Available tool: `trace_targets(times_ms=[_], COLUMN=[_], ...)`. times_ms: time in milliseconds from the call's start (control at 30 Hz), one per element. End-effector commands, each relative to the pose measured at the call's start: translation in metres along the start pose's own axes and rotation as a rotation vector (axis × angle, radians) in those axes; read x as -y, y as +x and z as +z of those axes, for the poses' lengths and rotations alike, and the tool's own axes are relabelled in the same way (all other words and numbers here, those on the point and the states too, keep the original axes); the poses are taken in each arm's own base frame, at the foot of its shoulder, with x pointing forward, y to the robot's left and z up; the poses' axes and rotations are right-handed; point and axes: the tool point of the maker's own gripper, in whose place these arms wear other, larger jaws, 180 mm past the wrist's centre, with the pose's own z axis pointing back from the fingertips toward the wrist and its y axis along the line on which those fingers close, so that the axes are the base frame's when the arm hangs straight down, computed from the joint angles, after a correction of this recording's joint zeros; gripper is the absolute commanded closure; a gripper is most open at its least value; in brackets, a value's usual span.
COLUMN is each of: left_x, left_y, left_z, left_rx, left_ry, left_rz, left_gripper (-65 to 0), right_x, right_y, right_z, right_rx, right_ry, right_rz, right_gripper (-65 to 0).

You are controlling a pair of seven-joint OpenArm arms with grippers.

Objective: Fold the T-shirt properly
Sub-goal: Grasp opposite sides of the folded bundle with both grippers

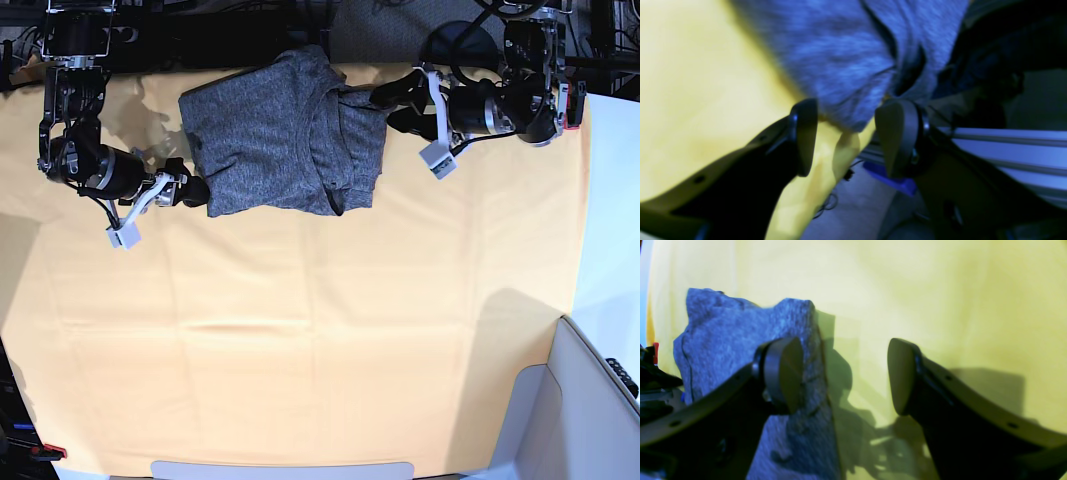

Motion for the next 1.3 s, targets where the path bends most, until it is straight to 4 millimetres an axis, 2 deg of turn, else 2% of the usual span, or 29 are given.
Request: trace_targets(times_ms=[0, 133, 533, 867, 1067, 1267], left_x=[-0.001, -0.006, -0.012, -0.012, -0.013, -0.028], left_y=[0.001, -0.012, -0.010, -0.010, -0.009, -0.001], left_z=[0.000, -0.008, -0.004, -0.004, -0.004, -0.012], left_rx=[0.003, -0.028, -0.011, -0.010, -0.010, 0.004], left_ry=[-0.007, -0.023, -0.004, -0.005, -0.003, -0.010], left_rz=[0.008, 0.096, 0.111, 0.113, 0.112, 0.169], left_gripper=[-31.5, -31.5, -31.3, -31.3, -31.3, -31.3], right_x=[-0.008, -0.020, -0.051, -0.066, -0.067, -0.056], right_y=[0.013, 0.009, -0.007, -0.007, -0.007, -0.027], right_z=[0.001, -0.010, -0.033, -0.032, -0.032, -0.048], right_rx=[0.024, -0.006, -0.079, -0.072, -0.067, -0.118], right_ry=[0.017, 0.040, 0.102, 0.182, 0.197, 0.204], right_rz=[0.032, 0.043, 0.097, 0.146, 0.144, 0.046], right_gripper=[-40.2, -40.2, -40.2, -40.1, -40.1, -40.1])
